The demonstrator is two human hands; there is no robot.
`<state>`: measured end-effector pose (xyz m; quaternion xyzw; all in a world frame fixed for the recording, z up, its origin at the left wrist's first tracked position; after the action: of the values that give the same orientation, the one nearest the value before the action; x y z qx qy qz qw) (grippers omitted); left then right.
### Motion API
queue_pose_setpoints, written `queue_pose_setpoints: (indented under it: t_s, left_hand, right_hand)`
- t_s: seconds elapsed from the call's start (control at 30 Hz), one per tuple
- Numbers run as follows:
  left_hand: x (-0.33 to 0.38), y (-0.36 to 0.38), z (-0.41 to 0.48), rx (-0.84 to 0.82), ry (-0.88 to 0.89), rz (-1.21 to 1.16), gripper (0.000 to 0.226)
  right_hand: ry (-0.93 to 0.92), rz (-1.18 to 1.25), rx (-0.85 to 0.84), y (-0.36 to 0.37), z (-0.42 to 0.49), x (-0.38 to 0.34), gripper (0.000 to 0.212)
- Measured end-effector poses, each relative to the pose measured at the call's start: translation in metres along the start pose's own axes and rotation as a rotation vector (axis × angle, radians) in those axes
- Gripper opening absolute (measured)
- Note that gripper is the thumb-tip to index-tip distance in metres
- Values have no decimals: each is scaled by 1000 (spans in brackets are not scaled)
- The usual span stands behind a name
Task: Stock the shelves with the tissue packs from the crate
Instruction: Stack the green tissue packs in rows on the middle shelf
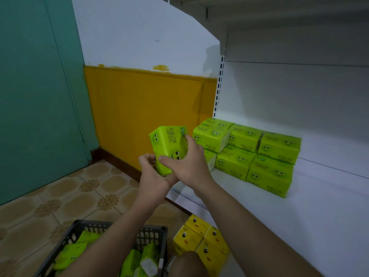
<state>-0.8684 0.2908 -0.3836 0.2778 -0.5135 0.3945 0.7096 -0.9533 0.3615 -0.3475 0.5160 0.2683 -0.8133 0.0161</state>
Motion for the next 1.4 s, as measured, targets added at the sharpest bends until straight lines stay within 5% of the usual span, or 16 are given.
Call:
queue_pose_setpoints:
  t_s: [0.23, 0.4, 0.7, 0.97, 1.2, 1.4]
  left_hand:
    - [-14, -3, 14, -170, -71, -4, 55]
    - [-22, -1, 35, -225, -150, 166, 49]
    - [-42, 35, 59, -247, -261, 235, 69]
    - [-53, 55, 83, -197, -215, 239, 106]
    - [-43, 74, 91, -227, -247, 58, 45]
    - [-44, 78, 96, -268, -252, 90, 39]
  right_hand:
    - [-128, -211, -27, -12, 25, 4, 101]
    - [-142, -374, -22, -46, 77, 1, 80]
    - [-176, -713, -186, -42, 109, 15, 70]
    - [-188, -891, -128, -41, 99, 16, 57]
    - [-203, -813, -7, -43, 84, 23, 55]
    - [-211, -722, 37, -37, 72, 47, 55]
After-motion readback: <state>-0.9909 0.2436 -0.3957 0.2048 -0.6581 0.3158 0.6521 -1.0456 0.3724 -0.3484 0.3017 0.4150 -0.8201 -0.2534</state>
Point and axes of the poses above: each hand's wrist, its own z-axis towards the middle knuckle, its own y-axis out of the palm, x = y × z, the point moved 2 cm from there along z, towards the middle knuckle, and after that the axes turned 8 degrees about x, right-handed, at the moved point
